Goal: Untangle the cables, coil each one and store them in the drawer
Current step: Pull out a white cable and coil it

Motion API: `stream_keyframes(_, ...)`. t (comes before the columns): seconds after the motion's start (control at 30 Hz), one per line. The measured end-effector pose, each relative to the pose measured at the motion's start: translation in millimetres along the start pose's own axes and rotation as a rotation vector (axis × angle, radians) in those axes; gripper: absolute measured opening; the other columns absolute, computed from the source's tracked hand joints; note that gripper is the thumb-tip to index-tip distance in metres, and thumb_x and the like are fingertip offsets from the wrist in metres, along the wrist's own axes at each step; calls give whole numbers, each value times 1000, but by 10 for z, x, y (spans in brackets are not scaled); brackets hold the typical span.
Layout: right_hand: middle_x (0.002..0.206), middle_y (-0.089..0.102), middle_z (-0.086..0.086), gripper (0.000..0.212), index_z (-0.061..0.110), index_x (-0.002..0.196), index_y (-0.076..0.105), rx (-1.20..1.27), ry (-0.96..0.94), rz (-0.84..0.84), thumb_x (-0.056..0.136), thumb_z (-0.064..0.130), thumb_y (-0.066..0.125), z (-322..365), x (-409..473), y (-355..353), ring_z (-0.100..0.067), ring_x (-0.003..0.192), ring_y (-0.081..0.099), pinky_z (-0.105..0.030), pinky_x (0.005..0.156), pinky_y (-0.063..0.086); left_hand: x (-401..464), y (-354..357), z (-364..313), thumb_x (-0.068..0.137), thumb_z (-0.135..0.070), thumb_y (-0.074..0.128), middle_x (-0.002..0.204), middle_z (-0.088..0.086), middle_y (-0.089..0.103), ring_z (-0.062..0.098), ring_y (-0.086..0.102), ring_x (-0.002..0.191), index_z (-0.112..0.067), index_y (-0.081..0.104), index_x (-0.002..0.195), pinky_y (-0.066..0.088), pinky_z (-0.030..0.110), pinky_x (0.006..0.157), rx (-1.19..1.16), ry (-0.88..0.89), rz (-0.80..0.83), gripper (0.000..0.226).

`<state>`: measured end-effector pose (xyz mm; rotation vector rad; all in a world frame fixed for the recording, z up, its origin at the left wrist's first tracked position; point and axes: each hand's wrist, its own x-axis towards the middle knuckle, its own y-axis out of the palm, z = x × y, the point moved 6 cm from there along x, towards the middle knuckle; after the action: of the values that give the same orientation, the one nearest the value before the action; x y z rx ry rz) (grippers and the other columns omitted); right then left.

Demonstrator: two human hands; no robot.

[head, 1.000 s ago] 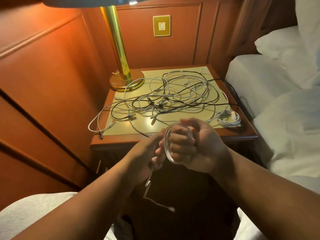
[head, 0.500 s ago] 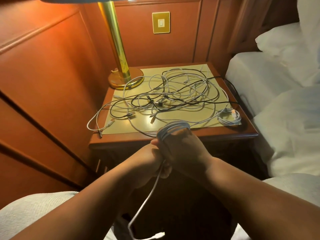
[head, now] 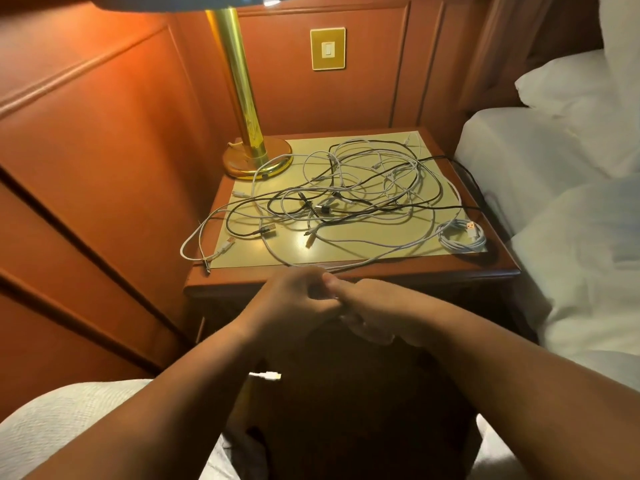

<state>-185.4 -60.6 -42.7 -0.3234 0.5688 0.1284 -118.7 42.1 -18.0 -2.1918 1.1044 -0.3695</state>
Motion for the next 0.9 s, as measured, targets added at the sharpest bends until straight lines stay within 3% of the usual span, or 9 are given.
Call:
stream_keyframes(0.07,59,26,3,53,21,67,41,372,0,161,98,64,35,10,-42,28,-13,48,17,-29,45,15,5,-33,-32,81,-41,74,75,3,64,10,58,68,-11,66,86,48,31,61,-175,23,-37,31)
stream_keyframes(0.13,60,16,2,50,23,63,33,593,-6,283,99,58,38,44,-86,25,-14,49,10,-28,43,10,6,-66,-25,77,-44,73,64,0,56,6,49,58,-5,63,85,40,21,54,-375,-1,-85,42)
stream_keyframes(0.27,49,15,3,49,22,59,27,880,-82,604,101,46,35,141,-168,123,-12,40,12,-26,43,11,18,-22,-2,75,-53,79,64,-5,58,8,49,53,-10,61,88,39,20,49,-560,-53,-108,49)
stream_keyframes(0.33,50,21,3,45,21,62,32,1062,-162,705,101,42,30,187,-195,134,-12,42,18,-25,45,16,13,52,9,77,-60,73,71,5,58,23,50,60,-13,65,86,39,23,51,-673,-84,-106,48)
stream_keyframes(0.43,60,26,0,35,16,72,40,1235,-323,596,99,36,29,267,-199,47,-15,53,27,-29,54,25,-27,199,-39,98,-52,50,87,14,56,28,46,73,0,64,107,35,29,54,-828,-170,-67,54)
stream_keyframes(0.5,65,28,-2,29,14,77,44,1214,-449,367,96,31,31,325,-214,-66,-16,58,32,-30,58,33,-50,293,5,102,-42,47,78,5,57,16,49,63,-7,67,106,34,25,52,-804,-269,-54,40)
stream_keyframes(0.63,69,41,-4,26,13,82,45,817,-632,-55,98,29,31,347,-230,-238,-18,64,43,-32,64,39,-104,519,-25,105,-23,46,64,-1,52,9,43,51,-20,67,91,31,20,48,-944,-411,119,26)
stream_keyframes(0.8,87,58,-1,29,14,96,57,-510,-725,-525,101,34,37,319,-199,-98,-12,78,53,-30,73,45,-189,636,-7,103,-9,41,58,-3,43,7,36,46,-15,55,79,25,20,45,-966,-518,272,28)
stream_keyframes(0.9,81,58,-2,32,11,93,60,-781,-715,-674,100,34,38,315,-167,-51,-13,69,47,-28,65,41,-169,555,20,99,-4,37,55,-2,41,9,34,44,-14,50,73,22,22,45,-936,-539,246,31)
